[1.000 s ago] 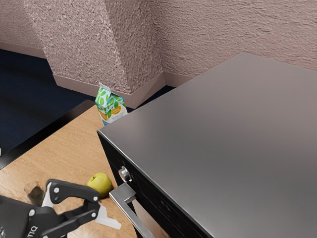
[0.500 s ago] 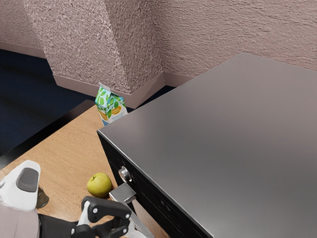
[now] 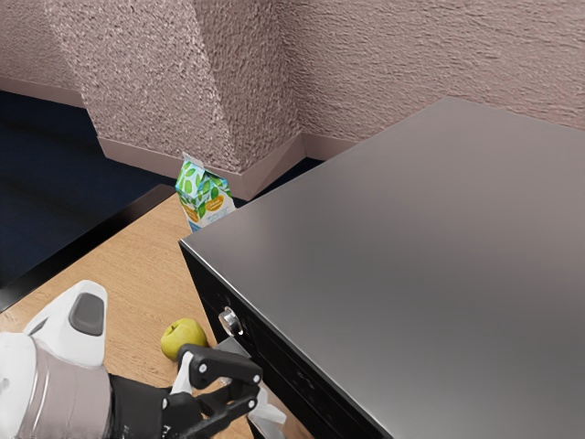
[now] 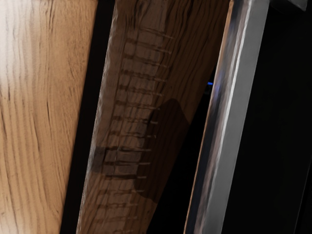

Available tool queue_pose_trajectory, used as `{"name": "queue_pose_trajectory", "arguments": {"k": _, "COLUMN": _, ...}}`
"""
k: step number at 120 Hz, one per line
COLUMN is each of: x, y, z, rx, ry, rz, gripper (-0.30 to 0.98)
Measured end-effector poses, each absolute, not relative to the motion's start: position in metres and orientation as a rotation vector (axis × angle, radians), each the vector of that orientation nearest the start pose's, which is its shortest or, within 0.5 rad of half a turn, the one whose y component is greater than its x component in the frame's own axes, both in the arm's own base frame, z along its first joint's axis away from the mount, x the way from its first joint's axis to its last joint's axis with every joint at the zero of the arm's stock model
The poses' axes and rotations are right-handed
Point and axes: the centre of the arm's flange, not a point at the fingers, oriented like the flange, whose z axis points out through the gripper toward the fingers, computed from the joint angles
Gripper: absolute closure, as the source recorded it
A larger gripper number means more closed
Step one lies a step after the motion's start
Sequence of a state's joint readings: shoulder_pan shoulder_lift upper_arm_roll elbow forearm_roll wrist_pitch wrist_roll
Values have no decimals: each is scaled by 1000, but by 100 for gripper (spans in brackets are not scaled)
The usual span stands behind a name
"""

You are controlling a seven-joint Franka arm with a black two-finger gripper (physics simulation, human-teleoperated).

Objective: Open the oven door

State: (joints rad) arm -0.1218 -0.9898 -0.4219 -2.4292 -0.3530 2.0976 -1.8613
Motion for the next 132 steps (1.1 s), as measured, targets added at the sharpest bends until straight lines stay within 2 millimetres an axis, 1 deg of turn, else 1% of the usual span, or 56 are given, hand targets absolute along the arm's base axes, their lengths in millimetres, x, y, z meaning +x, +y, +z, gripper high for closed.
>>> {"name": "queue_pose_trajectory", "arguments": {"k": 6, "x": 236, "y": -227, "z": 638, "rx": 1910, "ry": 1724, "rz": 340, "gripper": 0}}
{"name": "queue_pose_trajectory", "arguments": {"k": 27, "x": 244, "y": -220, "z": 609, "rx": 1914, "ry": 1775, "rz": 280, "gripper": 0}}
{"name": "queue_pose_trajectory", "arguments": {"k": 36, "x": 247, "y": -217, "z": 602, "rx": 1906, "ry": 1793, "rz": 257, "gripper": 0}}
{"name": "queue_pose_trajectory", "arguments": {"k": 42, "x": 244, "y": -213, "z": 596, "rx": 1900, "ry": 1801, "rz": 262, "gripper": 0}}
{"name": "queue_pose_trajectory", "arguments": {"k": 50, "x": 230, "y": -207, "z": 585, "rx": 1885, "ry": 1805, "rz": 299, "gripper": 0}}
{"name": "queue_pose_trajectory", "arguments": {"k": 70, "x": 169, "y": -180, "z": 554, "rx": 1792, "ry": 1754, "rz": 483, "gripper": 0}}
{"name": "queue_pose_trajectory", "arguments": {"k": 81, "x": 134, "y": -166, "z": 551, "rx": 1705, "ry": 1721, "rz": 613, "gripper": 0}}
{"name": "queue_pose_trajectory", "arguments": {"k": 93, "x": 115, "y": -158, "z": 551, "rx": 1694, "ry": 1739, "rz": 713, "gripper": 0}}
{"name": "queue_pose_trajectory", "arguments": {"k": 100, "x": 94, "y": -160, "z": 576, "rx": 1705, "ry": 1720, "rz": 791, "gripper": 0}}
{"name": "queue_pose_trajectory", "arguments": {"k": 109, "x": 59, "y": -159, "z": 623, "rx": 1694, "ry": 1710, "rz": 890, "gripper": 0}}
{"name": "queue_pose_trajectory", "arguments": {"k": 112, "x": 55, "y": -157, "z": 641, "rx": 1705, "ry": 1722, "rz": 891, "gripper": 0}}
{"name": "queue_pose_trajectory", "arguments": {"k": 115, "x": 57, "y": -154, "z": 663, "rx": 1720, "ry": 1746, "rz": 868, "gripper": 0}}
{"name": "queue_pose_trajectory", "arguments": {"k": 117, "x": 62, "y": -151, "z": 680, "rx": 1728, "ry": 1762, "rz": 845, "gripper": 0}}
{"name": "queue_pose_trajectory", "arguments": {"k": 119, "x": 69, "y": -146, "z": 706, "rx": 1731, "ry": 1775, "rz": 809, "gripper": 0}}
{"name": "queue_pose_trajectory", "arguments": {"k": 122, "x": 88, "y": -133, "z": 747, "rx": 1729, "ry": 1805, "rz": 740, "gripper": 0}}
{"name": "queue_pose_trajectory", "arguments": {"k": 125, "x": 114, "y": -112, "z": 791, "rx": 1712, "ry": 1849, "rz": 660, "gripper": 0}}
{"name": "queue_pose_trajectory", "arguments": {"k": 127, "x": 136, "y": -97, "z": 815, "rx": 1694, "ry": 1887, "rz": 609, "gripper": 0}}
{"name": "queue_pose_trajectory", "arguments": {"k": 129, "x": 158, "y": -83, "z": 832, "rx": 1676, "ry": 1932, "rz": 564, "gripper": 0}}
{"name": "queue_pose_trajectory", "arguments": {"k": 132, "x": 189, "y": -62, "z": 844, "rx": 1649, "ry": 2007, "rz": 502, "gripper": 0}}
